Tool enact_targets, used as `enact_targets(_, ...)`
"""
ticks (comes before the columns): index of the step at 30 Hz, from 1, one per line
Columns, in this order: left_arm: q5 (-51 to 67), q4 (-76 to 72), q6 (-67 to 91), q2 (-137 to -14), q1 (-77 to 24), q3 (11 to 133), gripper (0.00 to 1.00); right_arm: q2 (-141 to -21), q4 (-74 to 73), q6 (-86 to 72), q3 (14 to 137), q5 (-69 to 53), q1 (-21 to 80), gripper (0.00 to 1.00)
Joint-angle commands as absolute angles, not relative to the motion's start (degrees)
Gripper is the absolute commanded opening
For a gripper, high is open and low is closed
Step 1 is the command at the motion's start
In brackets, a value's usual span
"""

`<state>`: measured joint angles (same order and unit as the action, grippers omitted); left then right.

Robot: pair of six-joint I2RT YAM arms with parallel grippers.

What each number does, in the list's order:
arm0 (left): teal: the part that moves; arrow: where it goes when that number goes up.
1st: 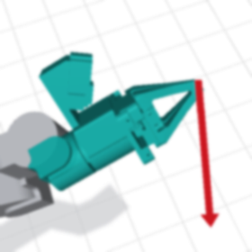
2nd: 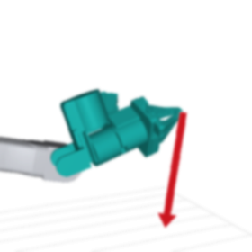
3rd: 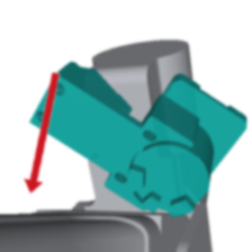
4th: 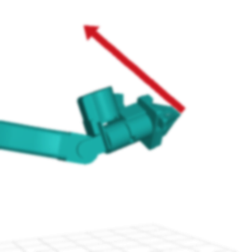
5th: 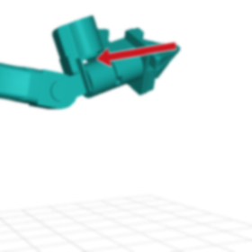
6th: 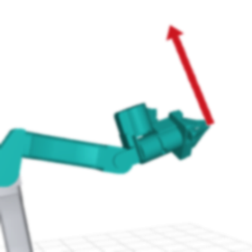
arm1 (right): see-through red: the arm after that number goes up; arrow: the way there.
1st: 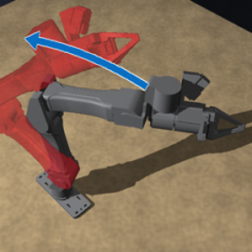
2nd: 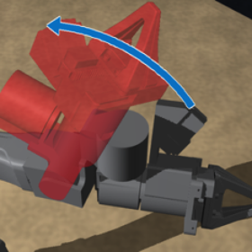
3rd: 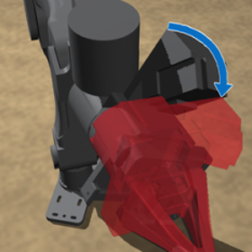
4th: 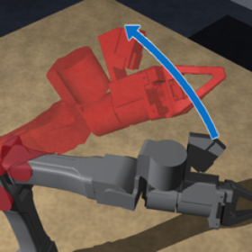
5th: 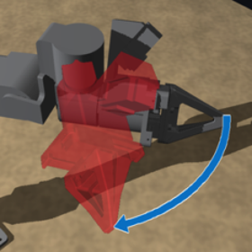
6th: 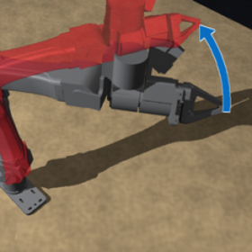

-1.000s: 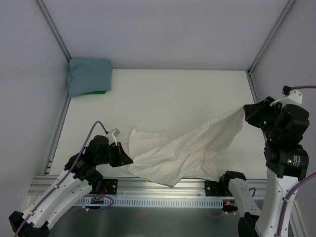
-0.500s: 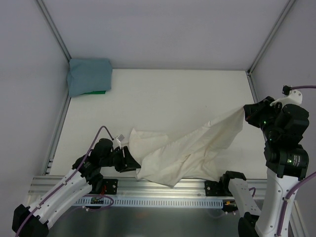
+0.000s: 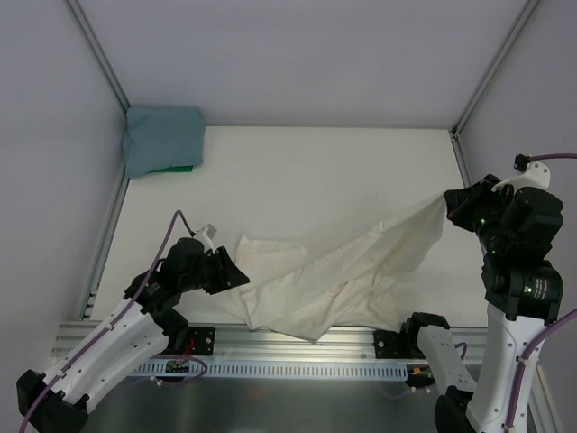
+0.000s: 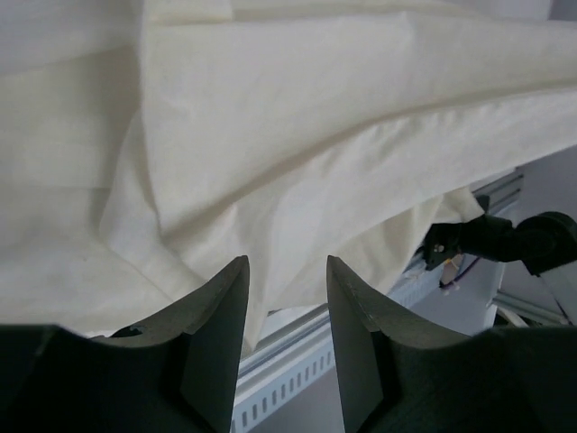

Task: Fold and stack the t-shirts
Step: Flatten out the tshirt

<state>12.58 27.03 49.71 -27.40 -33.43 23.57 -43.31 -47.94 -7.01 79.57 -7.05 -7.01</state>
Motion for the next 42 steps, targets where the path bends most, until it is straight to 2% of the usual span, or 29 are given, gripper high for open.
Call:
enact_targets(1, 11.4, 28.8, 48.2, -33.9, -33.7, 22.2, 0.39, -43.5, -44.2, -6.9, 80.0, -7.4, -7.1, 0.00)
enact_targets(7, 14.9, 25.3, 49.8, -36.6, -33.7, 18.0, 0.37, -43.5, -44.2, -6.8, 80.1, -6.9, -7.1, 0.00)
enact_targets(15, 14.2, 24.3, 51.2, -33.6, -33.7, 13.5, 0.35, -43.5, -43.7, -7.6, 79.5, -7.4, -7.1, 0.00)
enact_targets(38, 12.4, 13.7, 54.2, -37.9, -33.7, 10.2, 0.31, -43.8, -43.7, -7.4, 79.0, -7.9, -7.1, 0.00)
enact_targets(42, 11.6, 10.3, 54.8, -40.1, -33.7, 9.1, 0.26, -43.8, -43.7, -7.2, 79.1, -7.9, -7.1, 0.00)
